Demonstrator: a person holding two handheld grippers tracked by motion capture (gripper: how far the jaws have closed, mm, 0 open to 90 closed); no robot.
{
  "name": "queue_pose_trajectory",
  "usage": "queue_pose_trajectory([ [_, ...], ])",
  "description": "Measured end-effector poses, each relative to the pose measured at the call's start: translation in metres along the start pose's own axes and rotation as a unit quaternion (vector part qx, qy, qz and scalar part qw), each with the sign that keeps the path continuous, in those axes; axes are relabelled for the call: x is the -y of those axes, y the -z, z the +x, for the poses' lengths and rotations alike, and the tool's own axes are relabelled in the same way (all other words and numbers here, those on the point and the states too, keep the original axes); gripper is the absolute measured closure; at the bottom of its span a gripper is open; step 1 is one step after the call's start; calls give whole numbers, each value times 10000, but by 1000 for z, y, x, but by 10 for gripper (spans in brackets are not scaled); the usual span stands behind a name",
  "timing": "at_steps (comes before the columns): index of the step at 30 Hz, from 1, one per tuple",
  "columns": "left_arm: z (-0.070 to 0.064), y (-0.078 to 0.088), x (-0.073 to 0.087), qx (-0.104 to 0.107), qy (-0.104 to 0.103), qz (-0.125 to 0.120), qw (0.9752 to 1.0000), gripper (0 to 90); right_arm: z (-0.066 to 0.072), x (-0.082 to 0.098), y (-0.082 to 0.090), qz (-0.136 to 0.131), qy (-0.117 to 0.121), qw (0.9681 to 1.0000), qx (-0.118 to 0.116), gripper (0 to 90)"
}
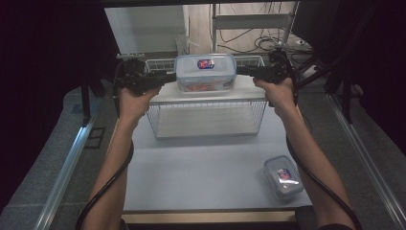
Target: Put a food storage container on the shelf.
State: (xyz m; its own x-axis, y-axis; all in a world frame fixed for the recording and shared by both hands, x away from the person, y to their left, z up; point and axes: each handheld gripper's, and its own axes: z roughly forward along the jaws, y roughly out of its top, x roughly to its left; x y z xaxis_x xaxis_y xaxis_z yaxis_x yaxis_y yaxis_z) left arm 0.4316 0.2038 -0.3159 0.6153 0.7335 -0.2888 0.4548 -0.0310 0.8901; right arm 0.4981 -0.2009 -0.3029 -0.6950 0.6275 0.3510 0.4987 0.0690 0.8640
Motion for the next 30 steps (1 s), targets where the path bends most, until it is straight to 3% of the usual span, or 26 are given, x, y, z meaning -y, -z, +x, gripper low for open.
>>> queue_pose_trajectory([
  [2,-5,2,3,-23,-205,-24,9998,389,2,2,3,27,150,9999,43,443],
  [3,-5,2,3,-23,-205,-24,9998,372,2,2,3,27,150,9999,43,443],
  [4,-11,4,7,-99,-441,-61,9990,355,6,5,6,46,326,9994,122,443],
  [6,-18,5,12,-159,-667,-67,9976,319,9,9,9,63,487,9986,179,433],
  [14,-38,10,41,-402,-1135,48,9927,184,27,30,20,162,1011,9943,291,285],
  [19,-46,15,55,-341,-1202,123,9921,119,35,44,26,256,1220,9918,271,224],
  [21,-53,21,63,-328,-1215,190,9919,84,43,55,31,333,1444,9884,340,196],
  [25,-62,27,72,-326,-1252,229,9913,67,50,64,36,357,1516,9873,304,174],
  [30,-77,35,96,-374,-1318,280,9902,35,67,91,42,547,1681,9840,231,118],
])
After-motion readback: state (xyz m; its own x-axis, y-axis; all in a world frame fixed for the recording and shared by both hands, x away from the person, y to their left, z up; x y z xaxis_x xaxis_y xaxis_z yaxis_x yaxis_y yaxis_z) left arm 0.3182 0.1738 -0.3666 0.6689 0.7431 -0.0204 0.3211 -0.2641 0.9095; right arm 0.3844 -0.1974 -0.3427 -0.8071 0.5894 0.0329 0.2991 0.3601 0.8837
